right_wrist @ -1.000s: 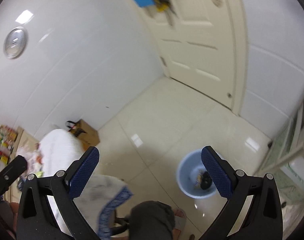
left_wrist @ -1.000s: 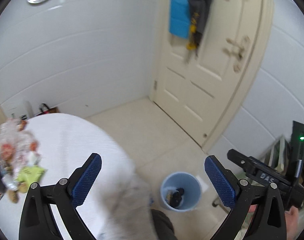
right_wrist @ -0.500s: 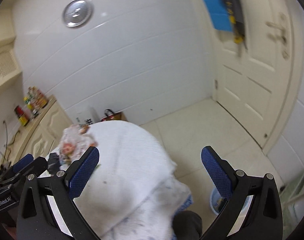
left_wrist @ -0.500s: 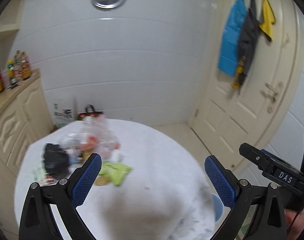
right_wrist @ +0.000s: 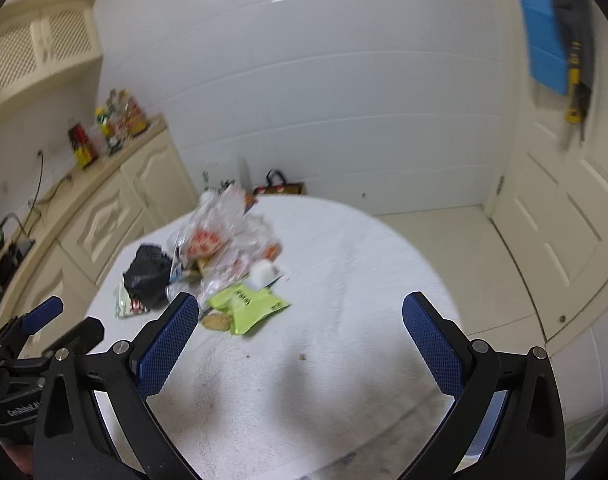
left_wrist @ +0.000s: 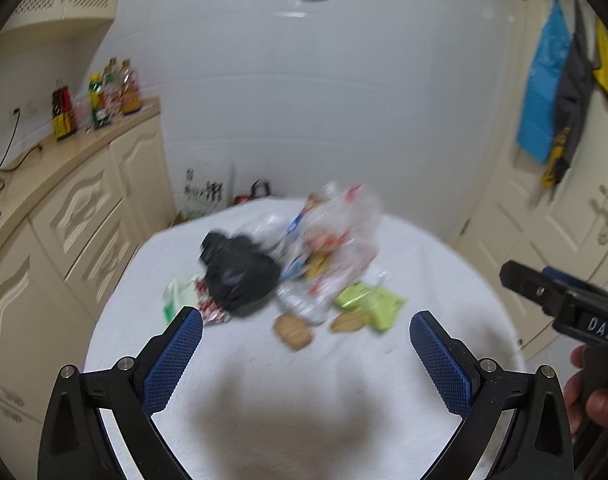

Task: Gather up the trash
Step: 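Move both tools back to the table, then grasp the brown lump with the left tool while the right tool grasps the green packet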

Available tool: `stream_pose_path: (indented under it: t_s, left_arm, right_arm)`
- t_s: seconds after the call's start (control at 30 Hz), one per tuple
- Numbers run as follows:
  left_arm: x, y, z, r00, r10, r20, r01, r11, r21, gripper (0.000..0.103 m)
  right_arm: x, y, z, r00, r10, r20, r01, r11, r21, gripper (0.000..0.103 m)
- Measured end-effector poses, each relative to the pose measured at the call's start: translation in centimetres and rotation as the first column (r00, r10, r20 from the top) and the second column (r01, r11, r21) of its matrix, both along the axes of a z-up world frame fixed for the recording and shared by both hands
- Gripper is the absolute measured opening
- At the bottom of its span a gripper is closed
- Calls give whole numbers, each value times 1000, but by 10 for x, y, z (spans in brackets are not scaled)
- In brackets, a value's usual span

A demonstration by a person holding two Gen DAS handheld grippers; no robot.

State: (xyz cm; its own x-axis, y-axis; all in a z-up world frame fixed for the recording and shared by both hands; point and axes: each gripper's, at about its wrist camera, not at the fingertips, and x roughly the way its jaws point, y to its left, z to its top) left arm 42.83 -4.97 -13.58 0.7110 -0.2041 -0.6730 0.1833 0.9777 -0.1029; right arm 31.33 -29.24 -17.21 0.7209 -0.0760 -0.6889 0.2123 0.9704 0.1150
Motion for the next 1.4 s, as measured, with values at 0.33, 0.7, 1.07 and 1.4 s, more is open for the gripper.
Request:
stream_pose_path:
  t_s: [0.33,0.7,1.07,1.4]
  left_arm:
    - [59,-26,-55,987,22,-160,-19,1000,20,102]
    - [130,-38,-100,970,-8,-242,11,1000,11,85]
    - [135,-53,-99,977,-57,-208,56,998,-11,36]
    - [123,-45,-94,976,-49,-214,39,998,-53,35]
  right_arm:
    - [49,23,-52,987,93,-133,-94,996,-7,103]
    - [98,32,-93,958,169,-233,-173,985,3,97]
    - [123,43,-120,929,224,-293,-230,973,13,57]
    - [84,26,-114,945,212,-251,-199,977,73,42]
